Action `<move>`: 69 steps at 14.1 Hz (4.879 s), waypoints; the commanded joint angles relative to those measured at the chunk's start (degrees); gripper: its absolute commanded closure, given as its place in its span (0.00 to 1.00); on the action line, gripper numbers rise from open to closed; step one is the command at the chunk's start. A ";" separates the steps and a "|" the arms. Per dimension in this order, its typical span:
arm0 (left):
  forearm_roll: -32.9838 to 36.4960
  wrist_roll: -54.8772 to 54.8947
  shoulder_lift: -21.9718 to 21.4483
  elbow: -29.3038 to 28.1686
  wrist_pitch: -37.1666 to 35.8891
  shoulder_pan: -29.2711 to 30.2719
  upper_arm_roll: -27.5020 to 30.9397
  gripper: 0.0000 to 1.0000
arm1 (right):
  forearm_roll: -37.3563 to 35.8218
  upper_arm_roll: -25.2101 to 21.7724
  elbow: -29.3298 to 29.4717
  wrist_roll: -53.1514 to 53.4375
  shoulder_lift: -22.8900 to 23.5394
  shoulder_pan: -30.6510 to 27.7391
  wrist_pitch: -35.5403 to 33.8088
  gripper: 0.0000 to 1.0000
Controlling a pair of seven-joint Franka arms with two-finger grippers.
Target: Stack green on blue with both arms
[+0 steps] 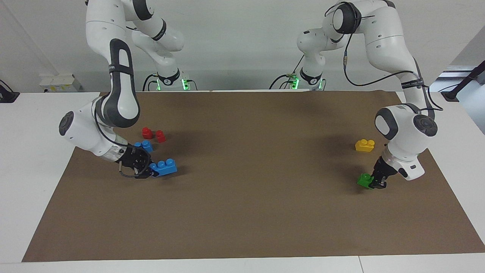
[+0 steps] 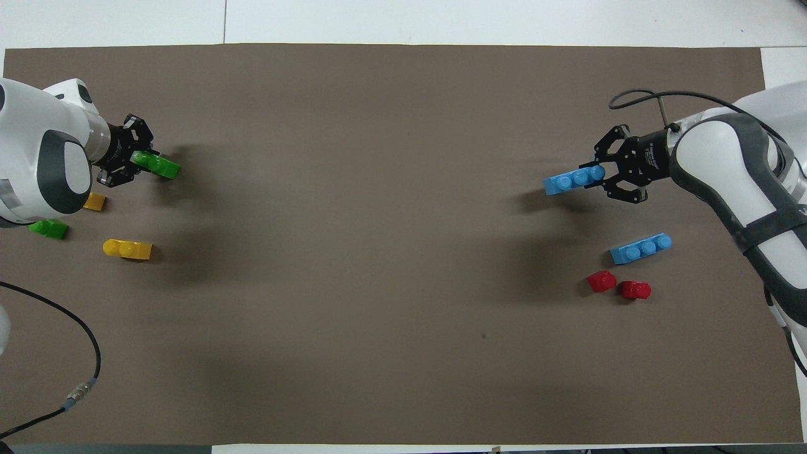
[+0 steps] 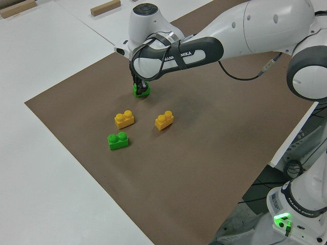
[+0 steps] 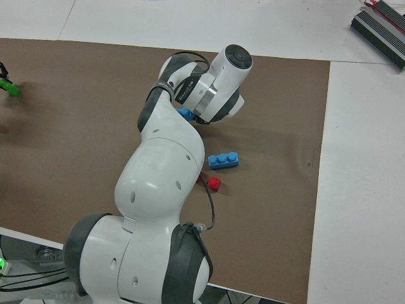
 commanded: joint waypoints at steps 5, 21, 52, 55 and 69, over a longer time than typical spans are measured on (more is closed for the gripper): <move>-3.02 -0.60 -2.87 0.11 -3.39 -1.33 -0.15 1.00 | 1.31 0.25 1.69 30.18 -4.66 18.02 4.95 1.00; -1.36 -44.61 -17.48 -4.36 -19.06 -20.30 0.11 1.00 | 3.86 0.34 -13.70 41.33 -0.01 34.92 33.48 1.00; 13.84 -79.35 -12.47 -14.57 1.42 -42.38 0.03 1.00 | 5.09 0.34 -14.76 39.90 0.70 34.49 34.88 1.00; 14.56 -78.21 -12.56 -14.57 1.69 -42.11 0.03 0.21 | 5.18 0.34 -14.58 40.07 0.79 34.40 34.80 0.85; 14.03 -44.68 -21.69 -14.39 -4.02 -25.17 0.11 0.00 | 4.13 -0.10 -12.65 27.03 -5.17 21.06 17.60 0.00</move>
